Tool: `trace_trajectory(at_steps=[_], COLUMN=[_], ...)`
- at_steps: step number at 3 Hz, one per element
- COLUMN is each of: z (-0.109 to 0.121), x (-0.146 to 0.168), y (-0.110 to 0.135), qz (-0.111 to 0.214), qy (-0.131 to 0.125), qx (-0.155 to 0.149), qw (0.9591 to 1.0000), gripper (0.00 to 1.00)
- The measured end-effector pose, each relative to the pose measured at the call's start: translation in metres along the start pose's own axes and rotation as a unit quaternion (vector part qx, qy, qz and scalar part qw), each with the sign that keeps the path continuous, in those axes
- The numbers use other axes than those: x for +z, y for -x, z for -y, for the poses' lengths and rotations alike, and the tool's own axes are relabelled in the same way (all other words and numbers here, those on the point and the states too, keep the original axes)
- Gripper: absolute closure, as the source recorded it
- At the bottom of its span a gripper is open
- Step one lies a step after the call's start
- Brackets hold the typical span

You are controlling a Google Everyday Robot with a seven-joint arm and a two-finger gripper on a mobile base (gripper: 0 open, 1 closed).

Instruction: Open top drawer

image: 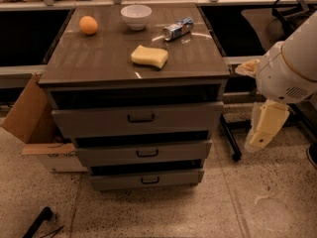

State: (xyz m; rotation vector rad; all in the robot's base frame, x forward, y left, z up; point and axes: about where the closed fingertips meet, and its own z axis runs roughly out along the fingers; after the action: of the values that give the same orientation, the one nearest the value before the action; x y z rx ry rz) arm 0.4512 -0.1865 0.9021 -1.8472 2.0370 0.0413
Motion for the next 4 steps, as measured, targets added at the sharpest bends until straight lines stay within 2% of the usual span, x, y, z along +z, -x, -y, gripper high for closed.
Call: trace_trajectory(at_steps=[1, 2, 3, 4], z=[0.000, 0.000, 0.000, -0.002], x=[0.000, 0.015, 0.060, 0.125], y=[0.000, -0.001, -0.006, -0.010], qz=[0.000, -0.023, -0.042, -0.023], qy=[0.000, -0.004, 0.002, 0.011], qx=[0.000, -0.010, -0.026, -0.041], qw=[1.0000, 0.9997, 0.9988, 0.9988], gripper=[0.00, 0.00, 0.00, 0.00])
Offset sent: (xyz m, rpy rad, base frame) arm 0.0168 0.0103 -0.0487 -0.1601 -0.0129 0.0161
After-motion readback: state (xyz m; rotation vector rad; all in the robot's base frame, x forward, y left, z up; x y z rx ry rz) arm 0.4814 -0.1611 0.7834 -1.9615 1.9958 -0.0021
